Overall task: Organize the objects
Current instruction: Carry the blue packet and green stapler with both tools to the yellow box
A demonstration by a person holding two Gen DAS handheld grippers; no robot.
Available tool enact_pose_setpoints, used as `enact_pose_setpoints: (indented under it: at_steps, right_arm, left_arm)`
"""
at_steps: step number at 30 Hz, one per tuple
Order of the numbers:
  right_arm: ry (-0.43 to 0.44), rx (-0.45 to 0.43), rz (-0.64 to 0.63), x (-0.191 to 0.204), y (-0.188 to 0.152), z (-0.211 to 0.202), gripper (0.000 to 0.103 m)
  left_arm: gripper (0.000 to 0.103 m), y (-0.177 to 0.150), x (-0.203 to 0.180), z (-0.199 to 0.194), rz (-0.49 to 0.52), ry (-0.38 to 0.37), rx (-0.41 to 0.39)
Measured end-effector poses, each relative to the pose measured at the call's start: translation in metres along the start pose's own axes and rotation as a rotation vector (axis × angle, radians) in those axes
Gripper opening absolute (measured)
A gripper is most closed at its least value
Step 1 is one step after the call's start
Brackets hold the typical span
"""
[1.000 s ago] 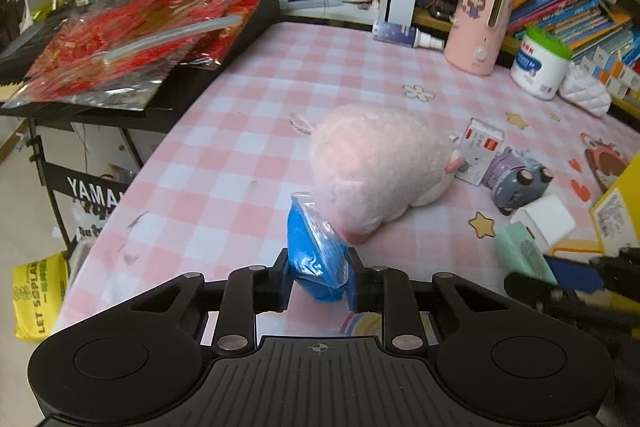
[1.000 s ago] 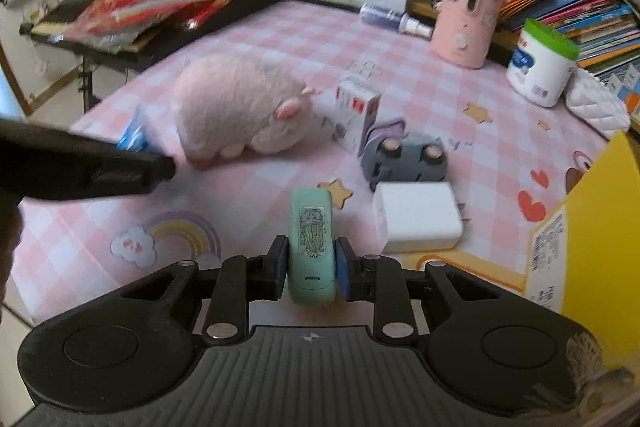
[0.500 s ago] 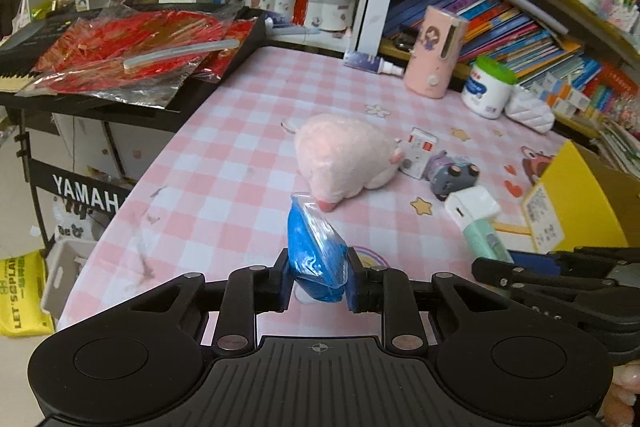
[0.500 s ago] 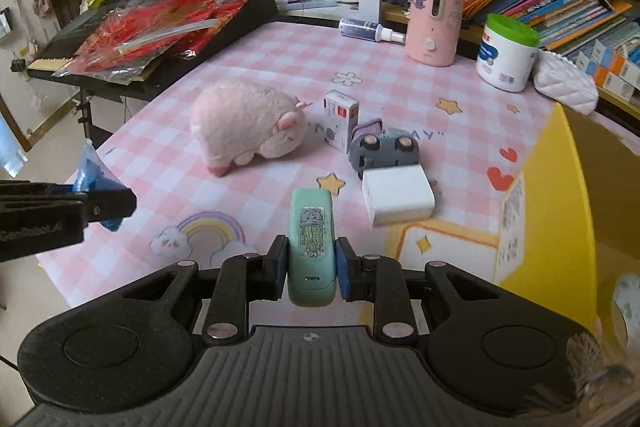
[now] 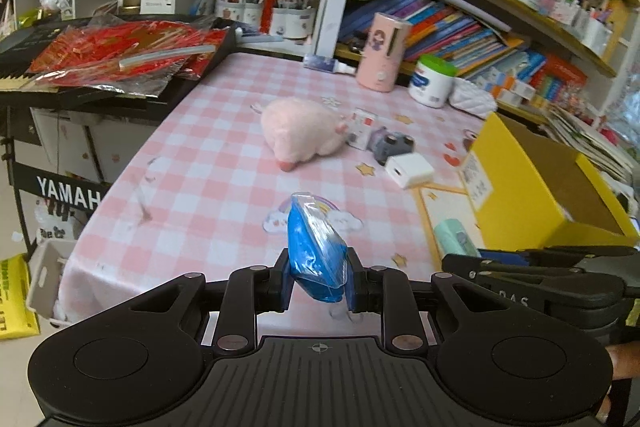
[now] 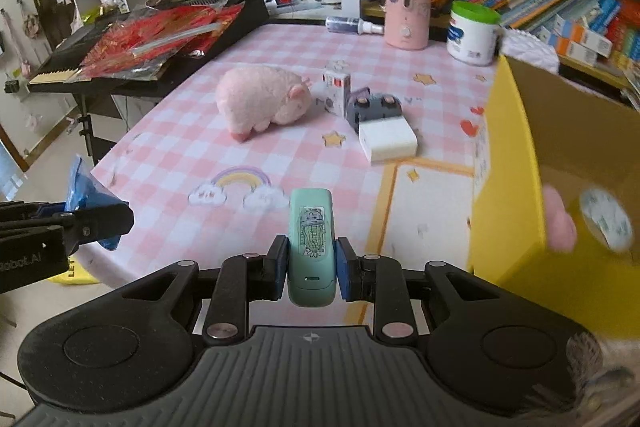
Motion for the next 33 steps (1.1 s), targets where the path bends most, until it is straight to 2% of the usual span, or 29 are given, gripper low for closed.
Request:
enact_pose_setpoints:
  at_steps: [11, 20, 33]
  right_arm:
    - [-0.036, -0.019, 0.096, -0.006, -0.061, -0.037, 0.023]
    - [-0.076, -0.031, 0.212, -0.023, -0.112, -0.062, 0.023]
    - [-0.137, -0.021, 0.362, -0.053, -0.155, -0.085, 0.023]
  left_arm:
    - [0.023, -0.037, -0.028, -0.027, 0.095, -0.056, 0.004]
    - [0.023, -0.065, -0.062, -0.033, 0.208, -0.126, 0.044]
    - [0.022, -0.075, -0.105, -0.033, 0.337, -0.193, 0.067]
Point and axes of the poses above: each gripper's, at about its wrist camera, not at the fingertips, and z roughly the way its jaws point, x to its left, y to its top, the point moved 1 cm from there along z, roughly the way its jaws point, and after that the axes turned 12 degrees about x, right-handed, at the moved point
